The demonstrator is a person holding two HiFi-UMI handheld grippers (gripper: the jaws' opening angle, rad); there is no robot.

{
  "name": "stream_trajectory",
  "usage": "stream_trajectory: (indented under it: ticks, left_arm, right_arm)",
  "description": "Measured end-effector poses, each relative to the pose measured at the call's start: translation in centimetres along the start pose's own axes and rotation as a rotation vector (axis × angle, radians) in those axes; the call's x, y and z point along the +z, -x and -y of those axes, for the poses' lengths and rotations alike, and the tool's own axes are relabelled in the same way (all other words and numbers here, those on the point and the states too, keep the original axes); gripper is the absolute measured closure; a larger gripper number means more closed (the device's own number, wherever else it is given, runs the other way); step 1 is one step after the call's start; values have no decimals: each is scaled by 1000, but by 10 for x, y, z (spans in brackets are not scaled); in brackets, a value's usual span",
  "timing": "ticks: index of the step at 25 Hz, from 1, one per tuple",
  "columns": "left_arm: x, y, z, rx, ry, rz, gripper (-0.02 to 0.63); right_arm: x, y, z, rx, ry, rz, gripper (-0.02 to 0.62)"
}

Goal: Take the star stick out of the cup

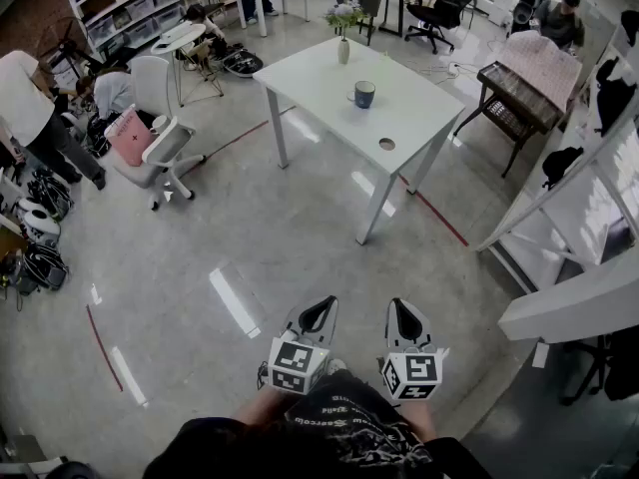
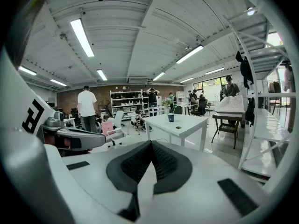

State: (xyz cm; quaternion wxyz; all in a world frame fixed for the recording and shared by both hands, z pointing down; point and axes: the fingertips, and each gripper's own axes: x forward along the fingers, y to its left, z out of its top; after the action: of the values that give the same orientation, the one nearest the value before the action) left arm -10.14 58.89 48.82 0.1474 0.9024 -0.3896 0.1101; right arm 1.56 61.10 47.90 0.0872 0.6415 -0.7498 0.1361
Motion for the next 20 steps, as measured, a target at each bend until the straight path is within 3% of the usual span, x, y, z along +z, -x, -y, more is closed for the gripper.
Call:
stream_trajectory:
  ticks: [12, 20]
  left_arm:
    - [-6, 22, 12, 17, 8, -5, 586]
    - [14, 7, -30, -42, -18, 7, 586]
  right_arm:
    - [-9, 22, -7, 29, -54, 4, 588]
    - [5, -14, -20, -19, -118, 19, 586]
